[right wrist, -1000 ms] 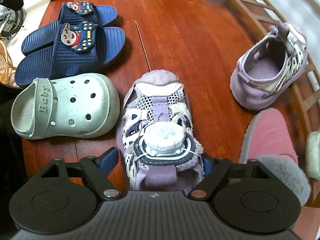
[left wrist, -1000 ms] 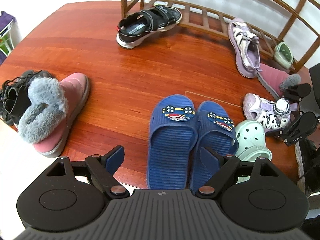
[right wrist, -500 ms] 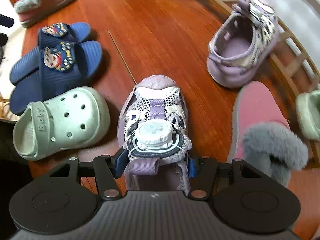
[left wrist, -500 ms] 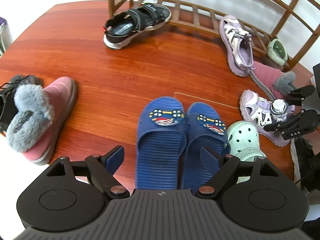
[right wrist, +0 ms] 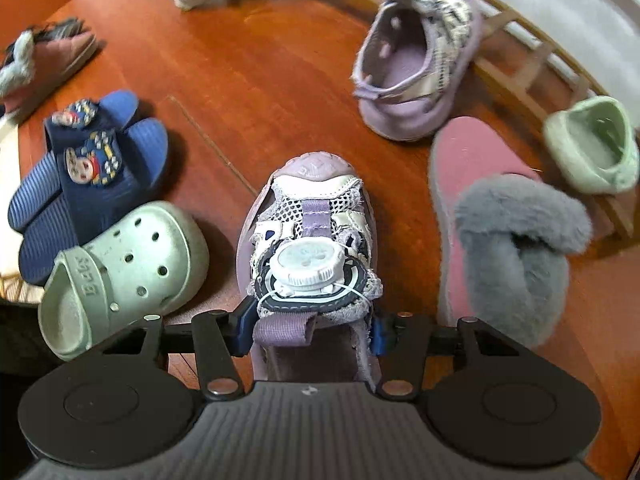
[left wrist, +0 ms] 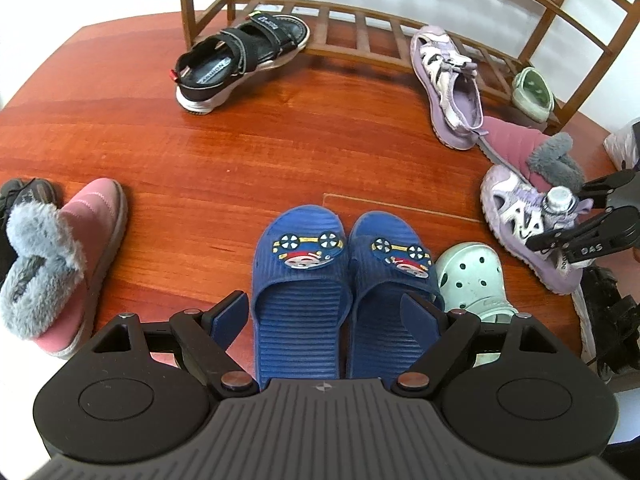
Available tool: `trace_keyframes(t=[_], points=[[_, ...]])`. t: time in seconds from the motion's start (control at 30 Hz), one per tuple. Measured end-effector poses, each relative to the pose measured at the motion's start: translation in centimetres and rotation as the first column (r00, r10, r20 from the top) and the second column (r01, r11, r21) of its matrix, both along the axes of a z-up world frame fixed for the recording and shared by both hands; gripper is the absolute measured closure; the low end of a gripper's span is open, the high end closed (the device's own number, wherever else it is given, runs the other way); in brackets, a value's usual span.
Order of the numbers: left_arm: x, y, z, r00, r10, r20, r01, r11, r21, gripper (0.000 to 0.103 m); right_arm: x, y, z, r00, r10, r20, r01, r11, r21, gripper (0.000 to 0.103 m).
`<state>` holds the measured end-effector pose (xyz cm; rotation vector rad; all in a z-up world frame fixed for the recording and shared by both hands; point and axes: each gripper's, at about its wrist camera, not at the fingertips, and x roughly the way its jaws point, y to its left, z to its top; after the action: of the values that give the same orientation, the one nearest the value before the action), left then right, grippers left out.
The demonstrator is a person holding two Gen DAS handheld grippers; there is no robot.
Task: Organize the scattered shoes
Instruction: 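Carry the lilac sneaker with the right tool and lower it beside the black sandal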
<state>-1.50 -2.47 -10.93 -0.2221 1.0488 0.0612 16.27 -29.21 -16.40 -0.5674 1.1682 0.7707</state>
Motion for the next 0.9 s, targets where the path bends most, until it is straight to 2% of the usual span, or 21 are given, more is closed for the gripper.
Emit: trace_keyframes(t=[0.2, 0.37, 0.6, 0.9], points=[[0.9, -1.2, 0.4, 0.997, -0.070, 0.022, 0.070, 0.998, -0.005, 0.018, -1.1, -1.9, 4.5, 0.994, -0.100, 0.037, 0.098, 0.995, 0.032, 0.045], [1.8, -2.8, 0.6, 0.990, -0.138, 0.037, 0.138, 0.990, -0.006, 0.018, -2.4, -5.5, 8.0, 0.972, -0.226, 0.061, 0.224, 0.974, 0.036, 0.045], [2.9, -5.2, 0.7, 0.972, -0.228, 0.053, 0.229, 0.973, -0.013, 0.018, -4.2, -11.1, 9.6, 0.926, -0.367, 0.091, 0.367, 0.930, 0.024, 0.045], [4.0, -7.8, 0.6, 0.947, -0.317, 0.056, 0.319, 0.947, -0.024, 0.018, -6.9, -18.7, 9.4, 0.835, -0.539, 0.114, 0.542, 0.840, -0.001, 0.045]])
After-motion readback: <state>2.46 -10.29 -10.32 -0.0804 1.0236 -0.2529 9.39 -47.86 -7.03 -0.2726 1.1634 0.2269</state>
